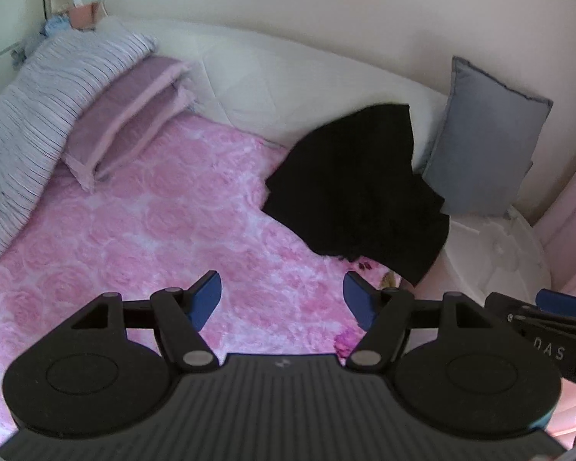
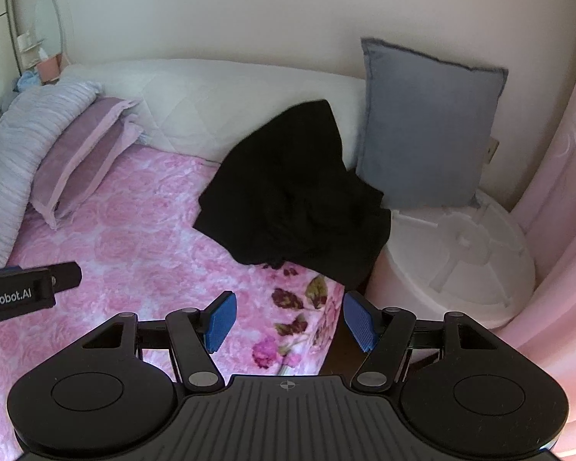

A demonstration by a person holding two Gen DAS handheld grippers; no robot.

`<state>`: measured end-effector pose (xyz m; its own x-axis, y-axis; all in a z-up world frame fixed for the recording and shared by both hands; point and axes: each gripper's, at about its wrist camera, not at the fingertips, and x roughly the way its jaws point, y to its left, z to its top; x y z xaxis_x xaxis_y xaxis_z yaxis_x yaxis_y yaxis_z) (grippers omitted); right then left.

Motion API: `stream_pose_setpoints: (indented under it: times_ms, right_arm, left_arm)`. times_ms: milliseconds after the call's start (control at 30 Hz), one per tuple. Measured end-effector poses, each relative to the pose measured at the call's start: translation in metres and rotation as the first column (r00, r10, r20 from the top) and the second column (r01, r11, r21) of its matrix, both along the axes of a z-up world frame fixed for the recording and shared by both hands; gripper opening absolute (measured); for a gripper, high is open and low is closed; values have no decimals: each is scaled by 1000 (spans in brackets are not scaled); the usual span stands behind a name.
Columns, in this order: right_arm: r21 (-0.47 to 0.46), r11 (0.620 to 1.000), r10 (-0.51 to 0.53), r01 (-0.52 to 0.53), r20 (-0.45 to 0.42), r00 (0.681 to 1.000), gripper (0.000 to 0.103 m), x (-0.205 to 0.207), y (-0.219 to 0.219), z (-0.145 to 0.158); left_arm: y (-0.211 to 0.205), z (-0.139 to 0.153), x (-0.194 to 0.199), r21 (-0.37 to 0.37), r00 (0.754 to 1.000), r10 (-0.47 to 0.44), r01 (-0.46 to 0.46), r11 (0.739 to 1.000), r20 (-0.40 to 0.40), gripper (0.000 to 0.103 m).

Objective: Fold clothes
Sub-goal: 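Move both open grippers toward the crumpled black garment on the bed, then grasp the black garment with both grippers and lift it off the bed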

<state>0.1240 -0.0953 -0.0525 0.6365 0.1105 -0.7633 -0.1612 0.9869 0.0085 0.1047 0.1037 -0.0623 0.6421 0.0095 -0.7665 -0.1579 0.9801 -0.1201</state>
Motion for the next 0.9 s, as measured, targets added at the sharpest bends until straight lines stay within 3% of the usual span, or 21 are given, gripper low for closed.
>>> stream_pose_setpoints:
  times_ms: [200, 467, 667, 900]
  right_arm:
    - [27, 999, -29, 30, -43, 999, 66, 37, -27, -18]
    - [64, 996, -66, 67, -24, 998, 66, 85, -54, -29]
    - [80, 994, -75, 75, -8, 997, 66, 123, -65, -49]
    - [63, 998, -7, 10, -46, 999, 66, 180, -67, -82]
  left_arm:
    - [-18, -18, 38, -19, 999, -32, 31, 999, -35, 66]
    - [-39, -40, 90, 9, 998, -46, 46, 999, -38, 65]
    - [-47, -67, 133, -17, 996, -37, 36, 999, -80, 62]
    - [-44, -101, 190, -36, 989, -67, 63, 997, -135, 57]
